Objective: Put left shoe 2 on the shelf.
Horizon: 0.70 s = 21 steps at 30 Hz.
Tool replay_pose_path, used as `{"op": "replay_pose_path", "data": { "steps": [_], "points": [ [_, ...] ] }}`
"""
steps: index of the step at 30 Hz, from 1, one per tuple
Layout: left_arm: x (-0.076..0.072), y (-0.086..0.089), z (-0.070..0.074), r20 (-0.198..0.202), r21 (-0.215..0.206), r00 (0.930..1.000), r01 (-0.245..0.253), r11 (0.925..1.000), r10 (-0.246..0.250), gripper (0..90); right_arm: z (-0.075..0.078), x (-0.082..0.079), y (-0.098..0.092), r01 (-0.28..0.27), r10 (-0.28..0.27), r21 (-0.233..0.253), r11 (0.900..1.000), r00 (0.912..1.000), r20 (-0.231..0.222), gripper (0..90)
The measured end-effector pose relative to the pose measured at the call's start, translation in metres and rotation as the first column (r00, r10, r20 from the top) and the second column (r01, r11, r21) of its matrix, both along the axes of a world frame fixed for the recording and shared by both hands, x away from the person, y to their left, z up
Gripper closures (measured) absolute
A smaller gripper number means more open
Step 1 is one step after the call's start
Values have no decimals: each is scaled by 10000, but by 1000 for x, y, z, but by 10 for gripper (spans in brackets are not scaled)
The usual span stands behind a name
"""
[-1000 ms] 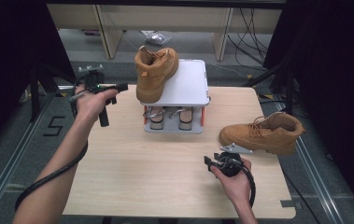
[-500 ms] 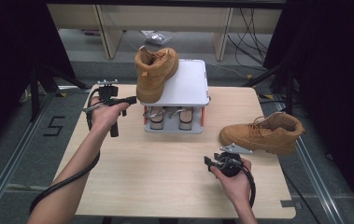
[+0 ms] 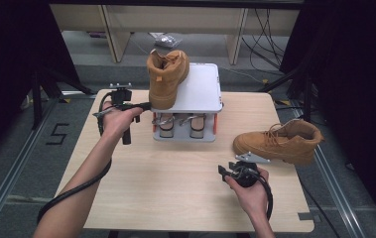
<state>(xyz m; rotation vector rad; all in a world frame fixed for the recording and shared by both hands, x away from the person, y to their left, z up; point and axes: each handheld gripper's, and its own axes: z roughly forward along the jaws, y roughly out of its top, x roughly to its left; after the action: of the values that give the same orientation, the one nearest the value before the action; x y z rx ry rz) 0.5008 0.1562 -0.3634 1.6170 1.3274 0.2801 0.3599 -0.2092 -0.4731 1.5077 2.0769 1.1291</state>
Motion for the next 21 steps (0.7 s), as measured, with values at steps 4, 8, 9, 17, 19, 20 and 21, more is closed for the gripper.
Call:
{"op": "replay_pose_path", "data": {
  "steps": [4,8,9,17,19,20,21],
  "points": [
    [2,-7,1,30,138,10000,47,9999,-47,900,0,0,-1,-11,11,83,10000,10000,-51,534],
    [3,-9,1,-13,224,9998,182,9996,-182,900,0,0,-1,-31,31,123,9999,10000,-68,533],
    [3,-9,0,-14,88,9999,145,9999,-145,900,0,0,-1,-38,39,88,10000,10000,-41,533],
    [3,-10,-1,114,31,9996,259,9997,-259,900,1,0,-1,-67,67,163,9998,10000,25,533],
    [2,-11,-1,268,264,9993,260,9993,-267,898,2,0,-2,-59,59,101,9999,10000,1,532],
    [1,-11,-2,274,220,9993,240,9995,-246,898,2,0,-2,-62,63,125,9999,10000,-12,532],
    [1,-10,-2,315,118,9991,275,9996,-279,897,2,0,-1,-17,17,56,10000,10000,0,531]
  ]
}}
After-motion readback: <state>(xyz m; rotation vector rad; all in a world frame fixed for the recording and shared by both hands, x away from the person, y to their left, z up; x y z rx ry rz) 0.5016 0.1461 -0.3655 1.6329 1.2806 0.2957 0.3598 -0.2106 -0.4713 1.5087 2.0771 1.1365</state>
